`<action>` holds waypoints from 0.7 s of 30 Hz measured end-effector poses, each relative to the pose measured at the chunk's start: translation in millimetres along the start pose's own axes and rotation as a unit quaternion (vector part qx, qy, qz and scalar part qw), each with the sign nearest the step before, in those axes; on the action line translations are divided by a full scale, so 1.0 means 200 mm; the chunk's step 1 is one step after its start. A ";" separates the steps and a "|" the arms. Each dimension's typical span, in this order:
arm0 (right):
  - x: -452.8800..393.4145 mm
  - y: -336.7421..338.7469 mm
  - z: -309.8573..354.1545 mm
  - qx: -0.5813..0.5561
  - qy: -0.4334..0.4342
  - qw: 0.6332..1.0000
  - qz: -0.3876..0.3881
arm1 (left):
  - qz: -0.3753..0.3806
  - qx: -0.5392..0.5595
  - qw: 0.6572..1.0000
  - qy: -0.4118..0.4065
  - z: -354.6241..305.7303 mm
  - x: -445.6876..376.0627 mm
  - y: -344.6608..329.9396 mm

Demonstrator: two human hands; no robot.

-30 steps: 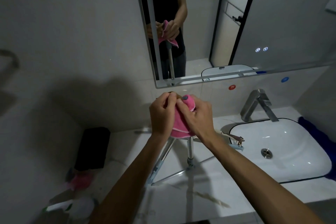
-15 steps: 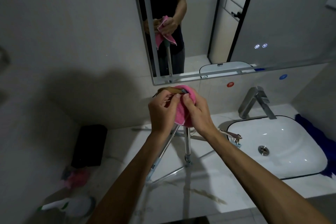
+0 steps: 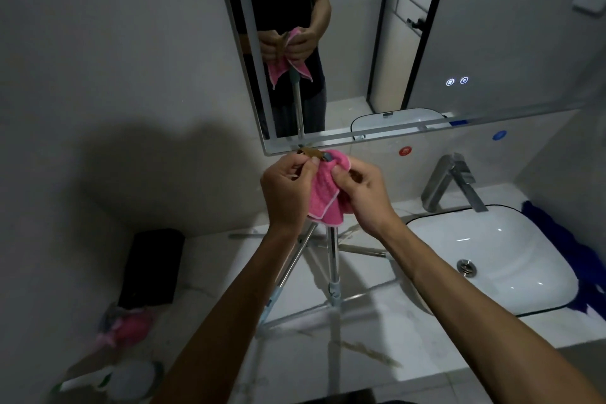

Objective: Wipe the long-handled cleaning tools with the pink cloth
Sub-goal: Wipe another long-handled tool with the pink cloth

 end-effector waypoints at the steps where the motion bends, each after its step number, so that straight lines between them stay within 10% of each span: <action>1: 0.00 0.01 0.01 -0.004 0.010 1.000 -0.013 | 0.009 0.010 1.000 0.001 -0.01 0.00 -0.01; 21: 0.05 0.02 0.06 0.138 0.072 0.988 -0.006 | 0.060 0.066 0.995 0.034 0.01 0.01 -0.07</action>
Point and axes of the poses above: each hand's wrist, its own x-axis away from the middle knuckle, its own y-axis out of the back of the hand, z = x × y, the point moved 4 cm from there along -x, towards the middle knuckle, and after that the axes turned 13 degrees about x, right-handed, at the moved point
